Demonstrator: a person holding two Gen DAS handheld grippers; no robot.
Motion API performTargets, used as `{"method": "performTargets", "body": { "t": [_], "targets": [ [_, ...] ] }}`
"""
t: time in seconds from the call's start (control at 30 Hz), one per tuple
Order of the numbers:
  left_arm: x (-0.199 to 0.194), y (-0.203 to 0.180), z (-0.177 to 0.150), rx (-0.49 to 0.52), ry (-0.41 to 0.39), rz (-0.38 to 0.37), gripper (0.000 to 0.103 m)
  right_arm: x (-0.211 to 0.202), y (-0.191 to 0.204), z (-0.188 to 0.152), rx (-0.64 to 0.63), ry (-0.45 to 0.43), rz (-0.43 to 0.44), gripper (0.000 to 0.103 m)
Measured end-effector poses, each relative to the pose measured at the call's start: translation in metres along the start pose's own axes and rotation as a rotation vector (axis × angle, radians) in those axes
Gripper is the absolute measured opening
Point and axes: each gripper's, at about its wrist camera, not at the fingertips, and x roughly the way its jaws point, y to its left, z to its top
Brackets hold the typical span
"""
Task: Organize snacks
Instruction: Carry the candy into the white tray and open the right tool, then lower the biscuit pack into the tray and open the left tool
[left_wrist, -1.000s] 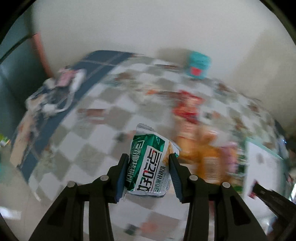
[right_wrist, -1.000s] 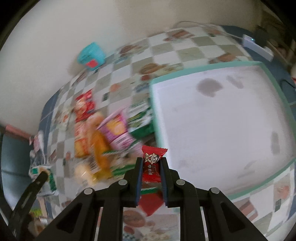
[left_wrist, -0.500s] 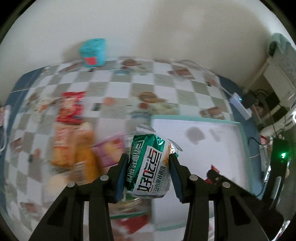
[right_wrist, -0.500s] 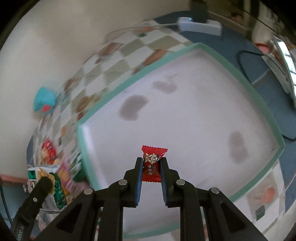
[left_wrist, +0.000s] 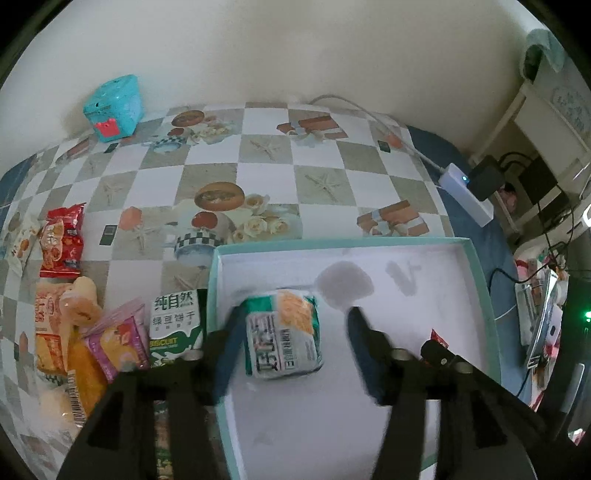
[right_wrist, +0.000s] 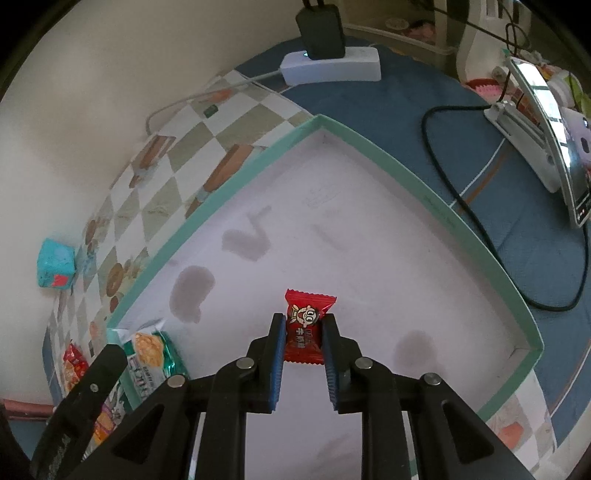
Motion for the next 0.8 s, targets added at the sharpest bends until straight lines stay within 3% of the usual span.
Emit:
{"method": "performTargets", "body": {
  "t": [0.13, 0.23, 0.3, 0.57, 0.8],
  "targets": [
    [-0.016, 0.015, -0.003, -0.030, -0.009, 0.048, 0.062, -0.004, 0.004, -0.001, -0.019, 0.005, 0.010, 0.023],
    [-0.030, 0.033, -0.009, -0.060, -0.018, 0.093, 0.079, -0.008, 0.009, -0.002, -0.037, 0.002, 0.004, 0.039],
    [-0.040, 0.051, -0.014, -0.090, -0.030, 0.142, 0.081, -0.010, 0.012, -0.005, -0.044, 0.004, 0.011, 0.058],
    [-0.085, 0.126, -0.036, -0.235, -0.089, 0.363, 0.085, -0.038, 0.035, -0.034, -0.134, -0.021, 0.038, 0.063],
    [-0.107, 0.181, -0.070, -0.358, -0.080, 0.422, 0.085, -0.055, 0.070, -0.073, -0.257, -0.043, 0.075, 0.072]
  ]
}}
